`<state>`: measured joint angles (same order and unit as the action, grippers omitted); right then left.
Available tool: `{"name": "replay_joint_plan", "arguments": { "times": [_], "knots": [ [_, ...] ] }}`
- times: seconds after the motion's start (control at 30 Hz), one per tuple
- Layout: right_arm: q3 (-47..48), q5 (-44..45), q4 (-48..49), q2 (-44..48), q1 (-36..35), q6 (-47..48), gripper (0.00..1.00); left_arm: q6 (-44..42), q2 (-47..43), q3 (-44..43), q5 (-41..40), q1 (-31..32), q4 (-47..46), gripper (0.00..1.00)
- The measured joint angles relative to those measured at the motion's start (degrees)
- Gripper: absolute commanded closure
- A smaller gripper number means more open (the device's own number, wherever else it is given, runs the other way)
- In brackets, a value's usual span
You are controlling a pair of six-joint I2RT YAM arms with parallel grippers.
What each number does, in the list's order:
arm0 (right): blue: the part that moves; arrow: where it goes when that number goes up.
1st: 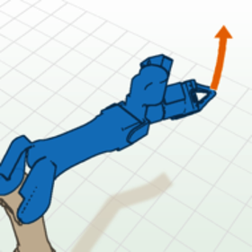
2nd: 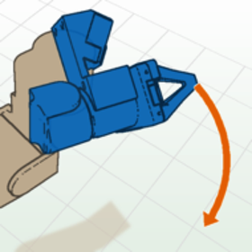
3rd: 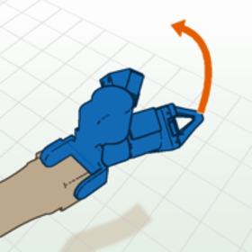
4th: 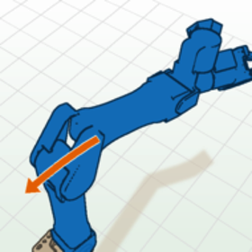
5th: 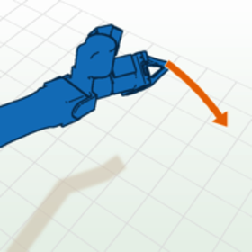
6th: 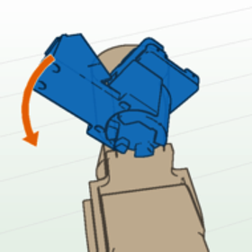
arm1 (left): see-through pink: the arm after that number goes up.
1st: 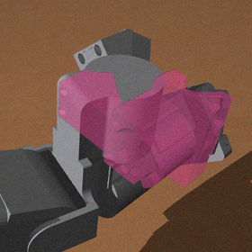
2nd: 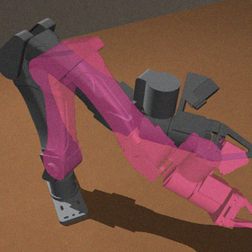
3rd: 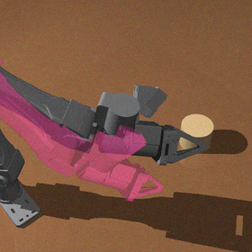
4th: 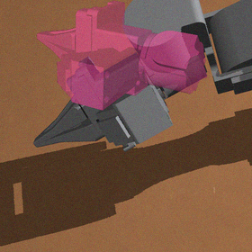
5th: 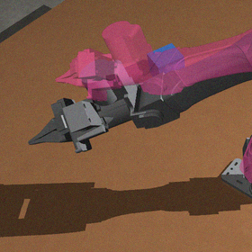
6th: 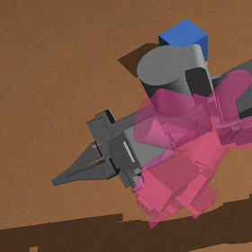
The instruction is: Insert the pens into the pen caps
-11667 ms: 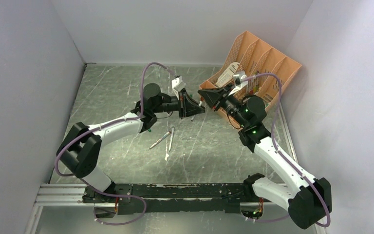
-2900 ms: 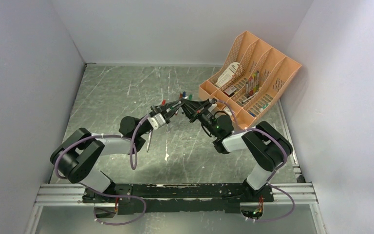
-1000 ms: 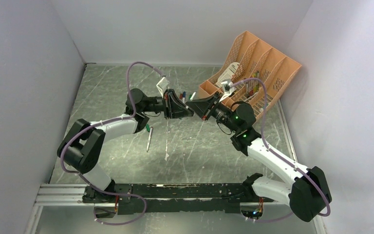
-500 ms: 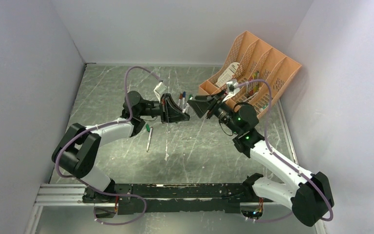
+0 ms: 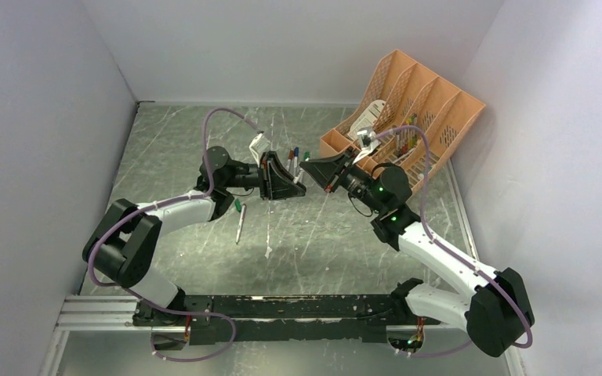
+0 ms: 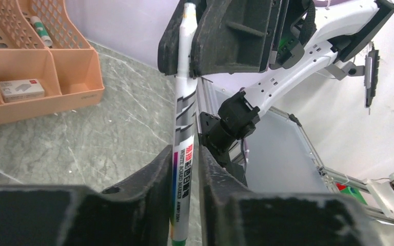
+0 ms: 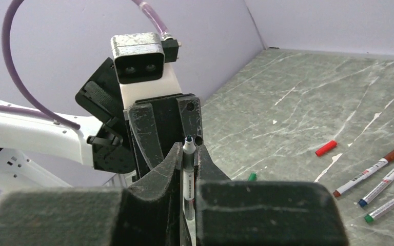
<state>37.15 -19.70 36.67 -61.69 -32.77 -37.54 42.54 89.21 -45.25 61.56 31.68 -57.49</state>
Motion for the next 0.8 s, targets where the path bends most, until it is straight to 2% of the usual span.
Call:
{"name": "replay_joint_plan", "arguments": {
  "times": [0.13,0.23,0.33,0.37,0.43,0.5,0.57,0.6,0.63,0.7,0.8],
  "knots": [
    [0.0,-0.7,-0.1,0.0,0.0,0.1,1.0,0.3,0.0,0.0,0.0,0.5,-0.2,0.66],
    [0.0,-1.2,-0.1,0.0,0.0,0.1,1.0,0.5,0.0,-0.6,0.0,0.6,-0.1,0.71],
    [0.0,-1.6,0.3,0.0,0.0,0.0,1.0,0.9,0.1,-1.9,0.0,0.6,-0.2,0.72],
    [0.0,-1.6,0.5,0.0,0.0,0.0,1.0,1.1,0.1,-2.2,0.0,0.6,-0.2,0.75],
    [0.0,-1.9,0.8,0.0,0.0,-0.1,1.0,1.5,0.2,-2.3,0.0,0.6,-0.7,0.92],
    [0.0,-2.0,0.9,0.0,0.0,-0.3,1.0,2.1,0.4,-2.3,0.0,0.6,-1.4,0.93],
    [0.0,-1.9,0.9,-0.1,0.0,-0.4,0.84,2.5,0.7,-2.3,0.0,0.5,-1.9,0.93],
    [0.0,-1.7,0.9,-0.1,0.0,-0.5,0.67,2.7,0.7,-2.3,0.0,0.5,-2.0,0.93],
    [0.0,-1.4,0.9,-0.2,0.0,-0.7,0.59,2.9,0.7,-2.2,-0.2,0.1,-2.1,0.93],
    [-0.2,-0.2,0.9,-0.2,-0.1,-0.8,0.53,4.0,0.7,-1.1,-1.6,-1.0,-3.9,0.93],
    [-0.6,2.9,-0.3,-0.9,0.0,0.1,0.53,7.6,0.3,4.7,-7.0,-6.6,-8.4,0.93]
  ]
}}
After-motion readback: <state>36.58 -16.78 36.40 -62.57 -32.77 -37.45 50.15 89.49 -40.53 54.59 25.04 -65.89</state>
